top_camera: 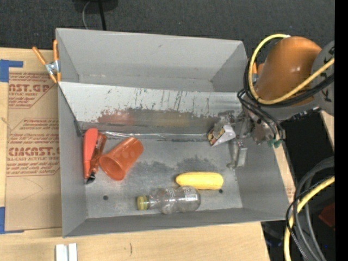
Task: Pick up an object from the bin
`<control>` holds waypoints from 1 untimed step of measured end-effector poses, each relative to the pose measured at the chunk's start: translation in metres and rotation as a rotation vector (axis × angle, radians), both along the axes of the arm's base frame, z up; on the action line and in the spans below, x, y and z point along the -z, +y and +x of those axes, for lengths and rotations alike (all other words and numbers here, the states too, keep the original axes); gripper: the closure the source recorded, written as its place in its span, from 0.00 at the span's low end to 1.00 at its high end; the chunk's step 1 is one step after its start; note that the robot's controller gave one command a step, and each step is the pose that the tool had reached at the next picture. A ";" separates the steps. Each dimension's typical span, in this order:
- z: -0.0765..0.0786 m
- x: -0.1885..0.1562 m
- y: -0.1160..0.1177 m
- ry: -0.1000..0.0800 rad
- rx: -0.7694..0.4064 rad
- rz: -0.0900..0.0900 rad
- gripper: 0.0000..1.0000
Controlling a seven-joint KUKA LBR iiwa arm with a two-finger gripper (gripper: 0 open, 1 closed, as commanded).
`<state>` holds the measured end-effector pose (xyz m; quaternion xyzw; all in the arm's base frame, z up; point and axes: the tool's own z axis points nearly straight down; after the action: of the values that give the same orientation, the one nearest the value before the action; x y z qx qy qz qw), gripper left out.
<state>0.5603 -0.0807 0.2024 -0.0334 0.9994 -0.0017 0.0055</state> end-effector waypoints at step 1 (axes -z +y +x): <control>-0.042 0.058 0.038 0.007 -0.252 0.001 0.00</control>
Offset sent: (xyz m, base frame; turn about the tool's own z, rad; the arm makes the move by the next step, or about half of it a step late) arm -0.0471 0.0407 -0.0943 -0.0894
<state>0.5187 -0.0424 0.1445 -0.1590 0.9873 -0.0005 0.0023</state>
